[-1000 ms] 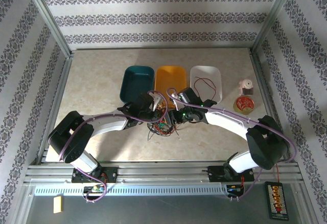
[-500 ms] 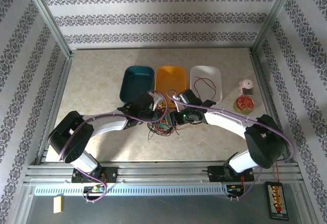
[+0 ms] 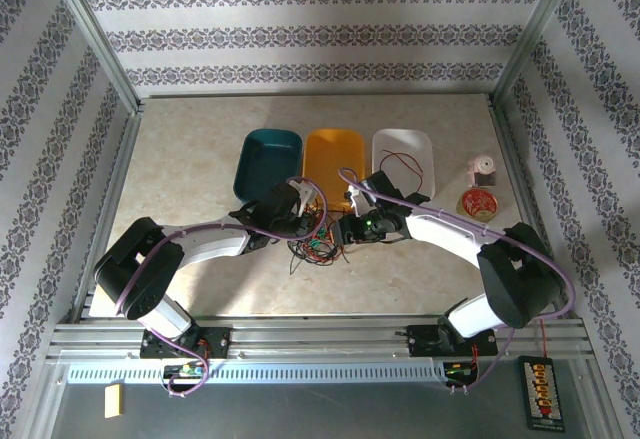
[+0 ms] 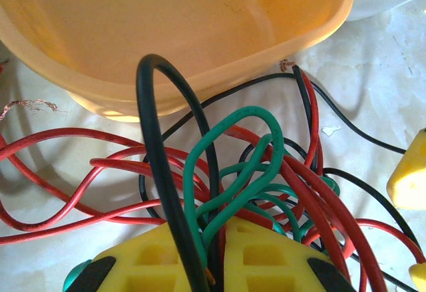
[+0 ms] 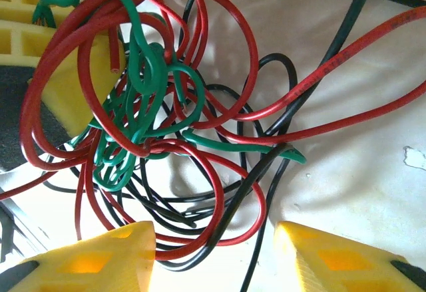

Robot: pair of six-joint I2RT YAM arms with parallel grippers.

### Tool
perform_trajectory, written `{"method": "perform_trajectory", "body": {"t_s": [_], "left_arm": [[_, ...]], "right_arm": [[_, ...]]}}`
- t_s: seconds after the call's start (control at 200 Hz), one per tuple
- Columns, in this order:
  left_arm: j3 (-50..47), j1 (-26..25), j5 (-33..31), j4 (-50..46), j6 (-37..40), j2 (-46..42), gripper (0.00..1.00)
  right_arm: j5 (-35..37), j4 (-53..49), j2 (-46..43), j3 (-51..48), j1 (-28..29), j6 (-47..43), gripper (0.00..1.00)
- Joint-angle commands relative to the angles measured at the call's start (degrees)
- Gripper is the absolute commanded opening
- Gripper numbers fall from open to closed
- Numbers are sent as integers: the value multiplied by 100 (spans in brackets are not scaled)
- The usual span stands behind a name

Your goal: Untangle the cables

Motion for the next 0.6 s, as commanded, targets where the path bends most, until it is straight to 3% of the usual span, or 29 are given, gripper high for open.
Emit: {"method": "perform_trajectory", "body": {"t_s": [0.0,0.28,0.595], "left_arm": [[-52,86,-203,275,-138,-16,7],[-24,84,-169,282,-143,20,7],[40,92,110,185,-18,31,7]], "right_arm": [[10,33,-286,-54,69,-38,50],[-183,-70,-507,64,593,-301,49],[1057,-410,-536,468,916,-1056,56]]}}
